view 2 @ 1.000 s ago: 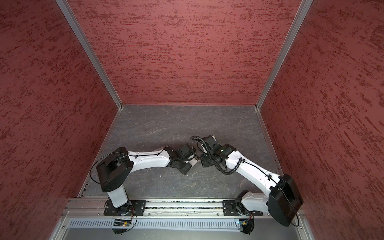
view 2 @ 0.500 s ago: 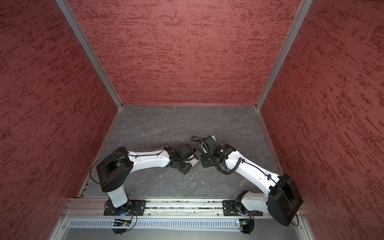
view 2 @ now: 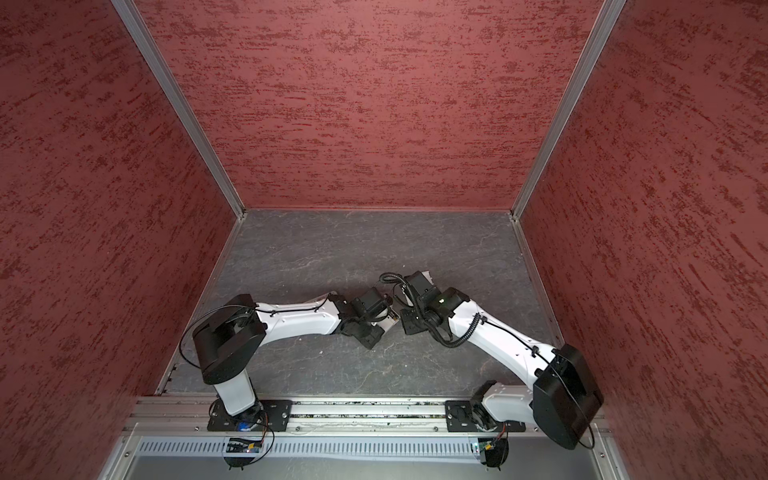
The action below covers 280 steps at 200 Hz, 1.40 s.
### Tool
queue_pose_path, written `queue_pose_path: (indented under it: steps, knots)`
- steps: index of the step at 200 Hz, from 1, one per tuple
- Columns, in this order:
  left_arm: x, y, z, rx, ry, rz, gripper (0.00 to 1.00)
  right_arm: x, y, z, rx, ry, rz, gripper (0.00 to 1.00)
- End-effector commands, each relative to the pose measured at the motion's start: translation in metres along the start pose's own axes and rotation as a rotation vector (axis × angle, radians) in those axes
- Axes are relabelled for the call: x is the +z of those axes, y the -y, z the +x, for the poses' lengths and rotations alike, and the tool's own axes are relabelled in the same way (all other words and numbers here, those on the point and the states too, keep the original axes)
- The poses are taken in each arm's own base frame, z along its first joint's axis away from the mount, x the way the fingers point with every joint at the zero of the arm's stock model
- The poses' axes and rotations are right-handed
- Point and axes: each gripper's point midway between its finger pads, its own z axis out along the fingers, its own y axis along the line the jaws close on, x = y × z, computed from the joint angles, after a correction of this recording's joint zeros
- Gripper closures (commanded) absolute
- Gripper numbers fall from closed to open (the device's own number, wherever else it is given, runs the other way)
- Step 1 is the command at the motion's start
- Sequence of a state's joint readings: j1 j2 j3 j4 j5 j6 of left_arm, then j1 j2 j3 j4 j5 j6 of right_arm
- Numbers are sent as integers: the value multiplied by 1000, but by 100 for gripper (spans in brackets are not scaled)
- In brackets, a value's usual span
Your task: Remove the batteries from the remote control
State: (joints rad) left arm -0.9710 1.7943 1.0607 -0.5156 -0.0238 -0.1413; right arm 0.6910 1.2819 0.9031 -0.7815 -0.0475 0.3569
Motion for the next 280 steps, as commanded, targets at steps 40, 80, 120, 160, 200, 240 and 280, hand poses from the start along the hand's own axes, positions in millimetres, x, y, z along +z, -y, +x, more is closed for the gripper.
queue_pose_path:
  steps: [40,80,120,160,200,240,280]
  knots:
    - [14,17,31,53,-99,56,44,-1,-2,-15,-19,61,-8,100]
    - [13,20,33,72,-100,56,44,-2,-3,-16,-23,69,-15,100]
    - [13,24,36,88,-104,60,44,-7,-4,-20,-22,92,-19,100]
    - [13,24,36,85,-105,60,45,-8,-5,-21,-21,101,-23,100]
    - [14,26,38,85,-110,68,45,-9,-5,-23,-16,115,-24,100]
    - [14,27,38,86,-111,73,46,-12,-6,-26,-18,128,-31,100]
    - [15,29,39,87,-116,76,46,-17,-8,-29,-11,153,-40,100]
